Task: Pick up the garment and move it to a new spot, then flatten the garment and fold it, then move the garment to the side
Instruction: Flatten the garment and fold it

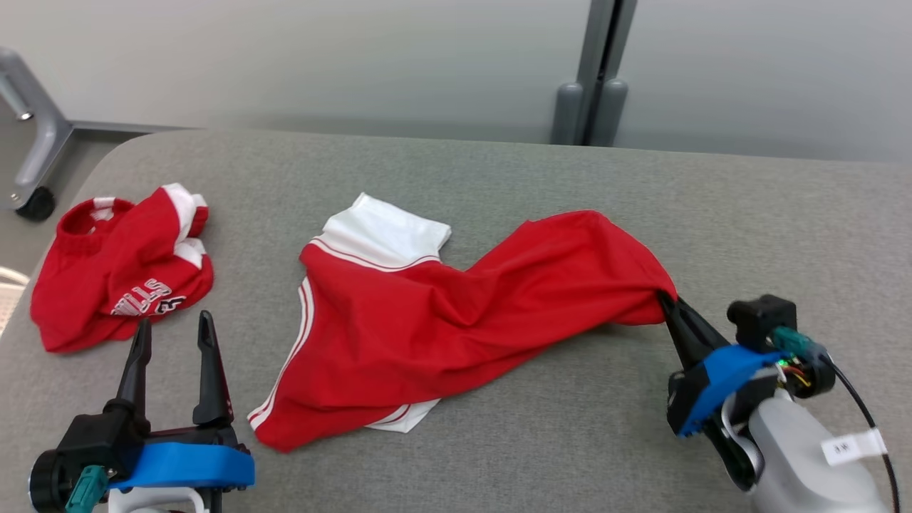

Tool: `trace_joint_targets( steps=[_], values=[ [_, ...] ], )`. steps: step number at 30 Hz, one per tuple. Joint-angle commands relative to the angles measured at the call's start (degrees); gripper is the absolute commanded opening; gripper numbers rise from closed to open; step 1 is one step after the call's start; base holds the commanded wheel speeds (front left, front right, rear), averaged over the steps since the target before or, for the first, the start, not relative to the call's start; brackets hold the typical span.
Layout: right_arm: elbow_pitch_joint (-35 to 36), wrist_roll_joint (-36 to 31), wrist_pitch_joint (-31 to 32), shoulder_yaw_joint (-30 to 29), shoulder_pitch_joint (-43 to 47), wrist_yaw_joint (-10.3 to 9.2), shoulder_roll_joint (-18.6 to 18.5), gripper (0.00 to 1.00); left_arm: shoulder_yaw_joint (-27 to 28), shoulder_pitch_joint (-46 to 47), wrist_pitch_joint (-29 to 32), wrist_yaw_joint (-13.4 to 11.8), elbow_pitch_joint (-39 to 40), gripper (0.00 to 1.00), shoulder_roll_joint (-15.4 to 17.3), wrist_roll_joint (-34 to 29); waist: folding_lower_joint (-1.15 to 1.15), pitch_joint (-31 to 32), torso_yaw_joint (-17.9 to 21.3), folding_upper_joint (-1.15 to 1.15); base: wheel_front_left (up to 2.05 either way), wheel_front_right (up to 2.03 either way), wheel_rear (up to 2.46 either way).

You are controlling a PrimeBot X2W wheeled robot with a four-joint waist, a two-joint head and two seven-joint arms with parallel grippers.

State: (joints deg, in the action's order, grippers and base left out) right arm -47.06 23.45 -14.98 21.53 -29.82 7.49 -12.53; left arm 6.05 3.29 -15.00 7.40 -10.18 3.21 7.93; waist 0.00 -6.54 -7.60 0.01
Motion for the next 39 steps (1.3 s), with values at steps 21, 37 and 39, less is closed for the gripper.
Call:
trace_joint_targets(
  steps=[21,37,39],
  values=[
    [73.34,-5.40,30.17,-23.49,39.85,0.01,5.46,0.00,2.79,-1.50,-0.26,0.10,1.95,1.00,-0.14,-0.88,0.00,0.33,7.09,-0.01,0.00,0.00,0.00],
    [56.27,-6.11,23.05,-20.55,20.35,0.01,0.31,0.00,0.61,1.29,-0.26,0.11,1.06,1.00,-0.25,-0.54,0.00,-2.08,4.35,-0.01,0.00,0.00,0.00],
    [49.97,-7.17,20.95,-18.62,15.15,0.01,-0.85,0.00,0.16,1.94,-0.26,0.11,0.89,1.00,-0.22,-0.61,0.00,-2.56,3.54,-0.01,0.00,0.00,0.00]
  ],
)
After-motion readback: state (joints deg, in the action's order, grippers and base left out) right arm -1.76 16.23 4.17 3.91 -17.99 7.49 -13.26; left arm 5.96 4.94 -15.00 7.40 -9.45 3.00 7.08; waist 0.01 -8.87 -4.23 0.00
